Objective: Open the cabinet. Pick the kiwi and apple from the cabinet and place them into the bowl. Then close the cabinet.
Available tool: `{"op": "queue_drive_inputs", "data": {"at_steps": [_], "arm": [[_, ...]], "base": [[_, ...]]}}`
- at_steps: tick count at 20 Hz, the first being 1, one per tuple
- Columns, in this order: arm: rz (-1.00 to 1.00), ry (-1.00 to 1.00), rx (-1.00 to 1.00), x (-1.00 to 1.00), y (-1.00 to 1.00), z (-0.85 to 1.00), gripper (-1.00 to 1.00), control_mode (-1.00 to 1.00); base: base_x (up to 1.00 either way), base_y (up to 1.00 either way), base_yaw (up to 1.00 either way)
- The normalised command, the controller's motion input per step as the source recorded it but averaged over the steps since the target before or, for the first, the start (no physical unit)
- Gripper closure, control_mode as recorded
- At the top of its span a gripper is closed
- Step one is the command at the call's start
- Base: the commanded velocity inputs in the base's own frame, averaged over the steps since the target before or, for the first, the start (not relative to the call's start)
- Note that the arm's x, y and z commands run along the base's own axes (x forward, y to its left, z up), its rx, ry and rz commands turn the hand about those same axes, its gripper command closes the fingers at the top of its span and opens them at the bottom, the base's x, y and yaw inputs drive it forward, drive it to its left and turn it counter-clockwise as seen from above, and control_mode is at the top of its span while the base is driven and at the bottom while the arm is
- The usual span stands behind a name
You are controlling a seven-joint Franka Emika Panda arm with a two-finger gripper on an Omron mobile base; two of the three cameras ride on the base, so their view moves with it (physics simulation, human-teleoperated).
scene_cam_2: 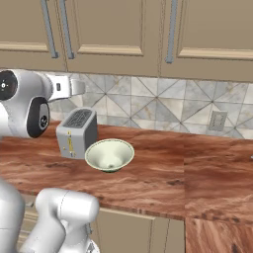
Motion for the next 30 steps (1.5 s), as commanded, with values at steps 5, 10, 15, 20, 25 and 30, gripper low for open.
{"op": "queue_drive_inputs", "data": {"at_steps": [5,10,15,20,25,30], "arm": [[0.00,-0.29,-0.05,-0.14,0.15,0.33,-1.00,-1.00],[0.00,-0.35,-0.06,-0.31,0.01,0.26,-1.00,-1.00],[0.00,-0.31,-0.03,-0.10,0.10,0.34,-1.00,-1.00],[0.00,-0.13,0.00,0.00,0.01,0.16,-1.00,-1.00],[0.00,-0.10,0.08,0.00,0.00,0.14,-1.00,-1.00],[0.00,-0.10,0.21,0.00,0.00,0.29,-1.00,-1.00]], "base": [[0.00,0.00,0.00],[0.00,0.00,0.00],[0.00,0.00,0.00],[0.00,0.00,0.00],[0.00,0.00,0.00],[0.00,0.00,0.00]]}}
